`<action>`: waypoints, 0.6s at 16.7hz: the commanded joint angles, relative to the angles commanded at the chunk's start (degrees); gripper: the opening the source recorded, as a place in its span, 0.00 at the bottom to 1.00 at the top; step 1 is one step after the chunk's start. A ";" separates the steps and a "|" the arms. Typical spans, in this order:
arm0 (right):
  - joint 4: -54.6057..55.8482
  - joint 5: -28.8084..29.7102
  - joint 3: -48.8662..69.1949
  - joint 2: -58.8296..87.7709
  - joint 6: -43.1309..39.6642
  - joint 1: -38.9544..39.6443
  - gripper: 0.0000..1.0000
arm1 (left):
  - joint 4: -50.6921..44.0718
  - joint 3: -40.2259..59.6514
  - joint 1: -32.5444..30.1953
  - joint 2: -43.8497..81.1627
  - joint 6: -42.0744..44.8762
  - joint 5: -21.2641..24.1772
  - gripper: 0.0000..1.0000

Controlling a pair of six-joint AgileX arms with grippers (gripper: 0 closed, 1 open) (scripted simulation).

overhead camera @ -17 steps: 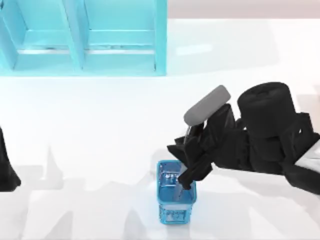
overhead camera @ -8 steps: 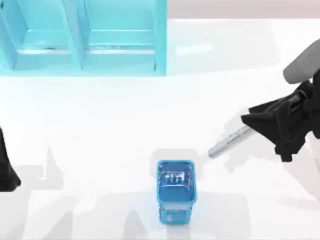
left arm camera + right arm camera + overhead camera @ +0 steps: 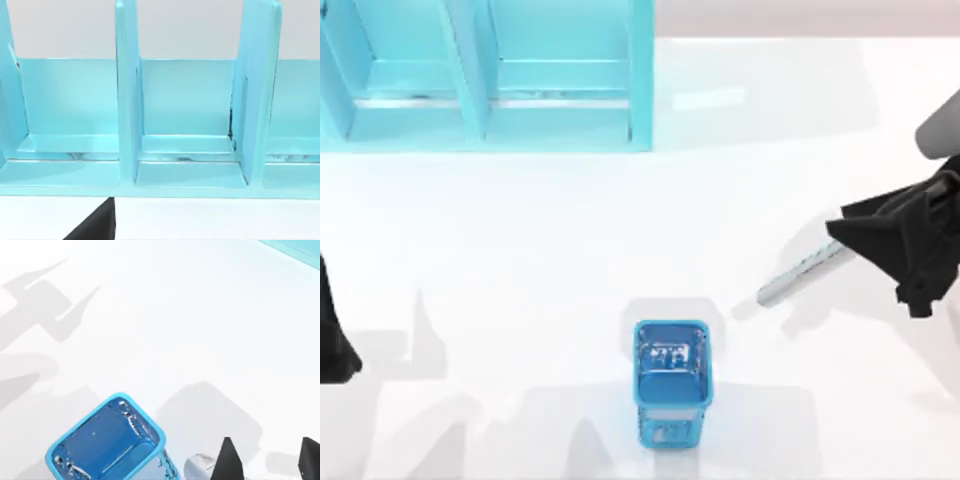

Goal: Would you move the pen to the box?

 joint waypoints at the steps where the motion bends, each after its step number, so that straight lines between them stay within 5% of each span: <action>1: -1.32 0.33 1.28 0.94 -1.18 -1.29 0.00 | 0.00 0.00 0.00 0.00 0.00 0.00 1.00; 10: -28.59 7.99 24.78 14.06 -23.08 -33.55 0.00 | 0.00 0.00 0.00 0.00 0.00 0.00 1.00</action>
